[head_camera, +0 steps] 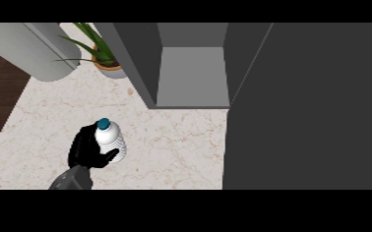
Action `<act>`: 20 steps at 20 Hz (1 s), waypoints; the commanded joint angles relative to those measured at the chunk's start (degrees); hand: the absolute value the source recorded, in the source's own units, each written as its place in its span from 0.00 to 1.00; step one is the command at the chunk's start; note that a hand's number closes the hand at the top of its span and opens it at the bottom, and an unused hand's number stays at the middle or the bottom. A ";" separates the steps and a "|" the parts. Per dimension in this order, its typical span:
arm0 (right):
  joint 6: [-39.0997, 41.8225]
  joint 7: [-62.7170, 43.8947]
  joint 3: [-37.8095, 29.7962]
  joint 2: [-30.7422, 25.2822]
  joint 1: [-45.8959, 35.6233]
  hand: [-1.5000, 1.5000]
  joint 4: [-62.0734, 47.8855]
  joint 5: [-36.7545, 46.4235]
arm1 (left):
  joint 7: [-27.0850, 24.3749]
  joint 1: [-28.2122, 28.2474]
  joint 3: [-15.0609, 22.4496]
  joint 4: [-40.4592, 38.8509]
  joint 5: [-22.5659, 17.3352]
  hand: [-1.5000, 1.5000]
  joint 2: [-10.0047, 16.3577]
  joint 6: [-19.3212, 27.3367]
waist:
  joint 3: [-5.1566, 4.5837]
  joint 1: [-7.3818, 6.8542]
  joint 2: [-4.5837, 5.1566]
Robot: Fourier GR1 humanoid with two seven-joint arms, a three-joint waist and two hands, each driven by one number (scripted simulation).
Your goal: Pick up the bottled water, place it into the cabinet and close the cabinet
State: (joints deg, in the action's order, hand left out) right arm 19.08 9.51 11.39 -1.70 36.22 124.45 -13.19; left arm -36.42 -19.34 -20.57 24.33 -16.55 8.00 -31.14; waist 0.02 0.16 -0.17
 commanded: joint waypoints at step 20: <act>0.51 -0.75 1.41 -0.96 -0.99 0.00 -1.89 -1.75 | 22.09 11.15 23.30 48.88 -10.37 1.00 -7.97 22.00 | -0.01 0.13 0.03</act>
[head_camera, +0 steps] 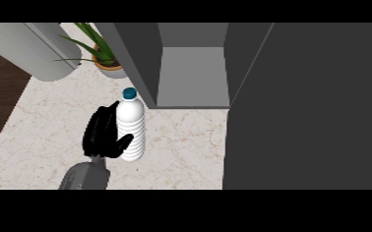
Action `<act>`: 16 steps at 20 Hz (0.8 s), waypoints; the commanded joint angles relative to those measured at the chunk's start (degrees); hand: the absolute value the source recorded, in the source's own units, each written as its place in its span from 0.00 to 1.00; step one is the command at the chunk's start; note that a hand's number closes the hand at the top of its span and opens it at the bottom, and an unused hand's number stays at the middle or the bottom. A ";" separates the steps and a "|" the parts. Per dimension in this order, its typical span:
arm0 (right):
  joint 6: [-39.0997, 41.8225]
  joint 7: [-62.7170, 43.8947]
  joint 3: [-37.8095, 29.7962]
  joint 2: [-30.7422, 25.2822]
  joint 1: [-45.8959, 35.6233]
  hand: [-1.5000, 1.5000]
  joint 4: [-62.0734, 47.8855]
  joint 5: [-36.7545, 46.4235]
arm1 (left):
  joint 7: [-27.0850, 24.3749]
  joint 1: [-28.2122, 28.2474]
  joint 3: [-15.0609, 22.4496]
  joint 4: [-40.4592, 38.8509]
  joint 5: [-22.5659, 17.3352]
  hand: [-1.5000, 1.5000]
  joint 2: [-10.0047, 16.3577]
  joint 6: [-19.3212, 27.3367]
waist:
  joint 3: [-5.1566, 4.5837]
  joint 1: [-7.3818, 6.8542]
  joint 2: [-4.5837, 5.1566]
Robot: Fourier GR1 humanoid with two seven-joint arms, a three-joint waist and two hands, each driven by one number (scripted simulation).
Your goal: Pick up the bottled water, place it into the cabinet and close the cabinet
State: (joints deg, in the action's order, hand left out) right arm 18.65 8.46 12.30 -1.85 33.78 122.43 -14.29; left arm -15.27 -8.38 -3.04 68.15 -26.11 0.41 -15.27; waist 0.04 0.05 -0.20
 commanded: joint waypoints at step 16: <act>-0.34 1.82 1.52 0.39 -2.93 0.00 -4.42 1.03 | 0.70 -25.07 18.27 -5.79 3.75 1.00 -0.41 34.05 | -0.03 1.65 0.46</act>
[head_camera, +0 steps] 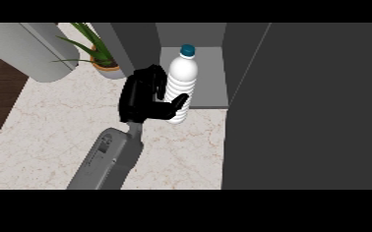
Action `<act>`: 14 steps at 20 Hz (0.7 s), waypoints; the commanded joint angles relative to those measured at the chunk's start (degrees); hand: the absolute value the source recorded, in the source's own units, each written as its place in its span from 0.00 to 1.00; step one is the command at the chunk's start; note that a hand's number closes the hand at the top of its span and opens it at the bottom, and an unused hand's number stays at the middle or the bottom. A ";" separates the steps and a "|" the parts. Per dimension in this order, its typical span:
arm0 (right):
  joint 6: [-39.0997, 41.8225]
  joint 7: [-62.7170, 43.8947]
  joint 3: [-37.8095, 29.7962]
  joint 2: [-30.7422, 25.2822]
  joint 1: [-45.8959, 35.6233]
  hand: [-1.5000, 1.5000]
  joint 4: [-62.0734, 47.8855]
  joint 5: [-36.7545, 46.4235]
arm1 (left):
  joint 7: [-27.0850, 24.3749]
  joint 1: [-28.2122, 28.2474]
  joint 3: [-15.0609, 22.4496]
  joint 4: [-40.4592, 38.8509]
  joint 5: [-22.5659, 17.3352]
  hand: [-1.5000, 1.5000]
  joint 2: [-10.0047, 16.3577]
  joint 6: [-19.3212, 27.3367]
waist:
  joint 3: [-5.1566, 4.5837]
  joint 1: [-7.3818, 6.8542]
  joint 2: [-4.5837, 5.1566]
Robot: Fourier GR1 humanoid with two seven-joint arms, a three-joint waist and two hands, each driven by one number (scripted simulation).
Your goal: Pick up the bottled water, place it into the cabinet and close the cabinet
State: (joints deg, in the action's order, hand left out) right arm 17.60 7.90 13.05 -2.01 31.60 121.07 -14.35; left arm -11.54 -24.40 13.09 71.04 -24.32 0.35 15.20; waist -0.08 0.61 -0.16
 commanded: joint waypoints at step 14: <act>1.57 1.43 -0.67 -1.13 0.54 0.00 -1.12 -2.51 | -2.28 -34.00 -3.38 -34.49 5.02 1.00 -0.34 12.72 | 0.10 1.84 0.67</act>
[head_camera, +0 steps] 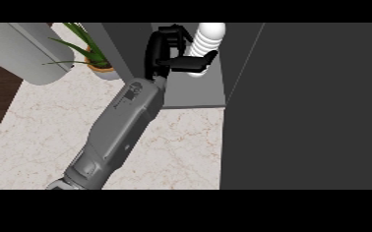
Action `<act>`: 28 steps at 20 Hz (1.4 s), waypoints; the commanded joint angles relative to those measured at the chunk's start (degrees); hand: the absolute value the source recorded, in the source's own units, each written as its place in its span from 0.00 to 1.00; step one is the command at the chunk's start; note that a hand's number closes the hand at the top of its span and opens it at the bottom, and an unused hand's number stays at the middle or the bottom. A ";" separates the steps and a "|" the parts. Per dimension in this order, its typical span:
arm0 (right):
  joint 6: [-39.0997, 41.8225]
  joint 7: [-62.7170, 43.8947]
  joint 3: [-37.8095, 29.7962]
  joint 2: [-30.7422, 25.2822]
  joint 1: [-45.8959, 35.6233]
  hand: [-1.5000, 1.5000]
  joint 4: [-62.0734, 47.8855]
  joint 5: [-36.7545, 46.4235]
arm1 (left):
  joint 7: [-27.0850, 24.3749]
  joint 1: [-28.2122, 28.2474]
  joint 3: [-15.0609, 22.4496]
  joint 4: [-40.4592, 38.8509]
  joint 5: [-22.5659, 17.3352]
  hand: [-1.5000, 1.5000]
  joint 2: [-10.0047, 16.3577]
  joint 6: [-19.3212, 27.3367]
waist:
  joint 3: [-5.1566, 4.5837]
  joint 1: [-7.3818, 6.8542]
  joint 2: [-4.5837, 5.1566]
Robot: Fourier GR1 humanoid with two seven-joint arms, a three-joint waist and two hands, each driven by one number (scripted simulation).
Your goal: Pick up the bottled water, place it into the cabinet and close the cabinet
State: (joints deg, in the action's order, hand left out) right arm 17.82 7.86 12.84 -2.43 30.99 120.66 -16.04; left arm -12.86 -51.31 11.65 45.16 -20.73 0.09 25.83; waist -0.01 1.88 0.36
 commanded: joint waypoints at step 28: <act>1.47 1.61 0.41 -1.09 -0.22 0.00 -1.40 -0.97 | -15.84 -14.43 -5.01 -40.15 8.90 0.00 2.54 13.34 | -0.04 2.31 1.17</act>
State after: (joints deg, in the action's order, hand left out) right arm 18.86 9.06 13.95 -3.15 29.96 118.75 -15.75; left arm -26.99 -67.05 6.71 6.56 -12.53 1.65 38.25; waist 0.07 4.29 1.37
